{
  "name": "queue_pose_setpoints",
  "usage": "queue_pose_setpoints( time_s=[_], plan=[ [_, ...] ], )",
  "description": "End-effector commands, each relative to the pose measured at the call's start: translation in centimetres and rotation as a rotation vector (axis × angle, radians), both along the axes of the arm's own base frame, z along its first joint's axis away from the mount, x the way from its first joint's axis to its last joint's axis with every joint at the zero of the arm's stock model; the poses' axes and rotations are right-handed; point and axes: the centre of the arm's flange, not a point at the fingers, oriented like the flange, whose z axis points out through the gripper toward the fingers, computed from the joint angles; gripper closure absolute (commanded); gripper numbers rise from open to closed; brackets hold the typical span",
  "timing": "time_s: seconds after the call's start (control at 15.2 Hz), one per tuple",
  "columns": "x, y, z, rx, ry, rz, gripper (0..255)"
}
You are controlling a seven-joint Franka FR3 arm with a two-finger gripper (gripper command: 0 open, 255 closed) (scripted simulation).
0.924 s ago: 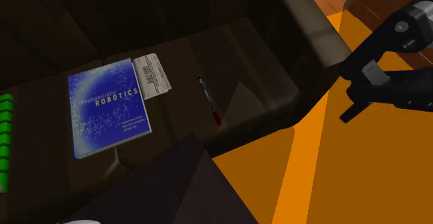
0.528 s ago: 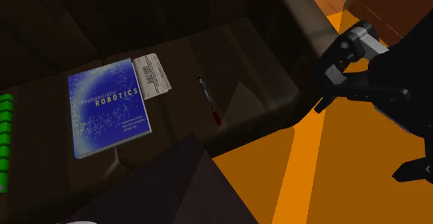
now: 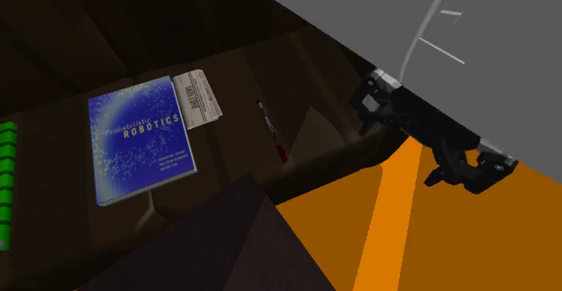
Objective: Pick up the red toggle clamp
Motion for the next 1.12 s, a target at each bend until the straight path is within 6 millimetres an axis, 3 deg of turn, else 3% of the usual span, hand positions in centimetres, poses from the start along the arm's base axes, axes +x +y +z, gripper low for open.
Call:
queue_pose_setpoints(
  time_s=[0.0, 1.06],
  plan=[
    [0.7, 1.2, -2.5, 0.010, 0.005, 0.036, 0],
    [4.0, 12.4, -19.4, 0.085, 0.057, 0.316, 0]
  ],
)
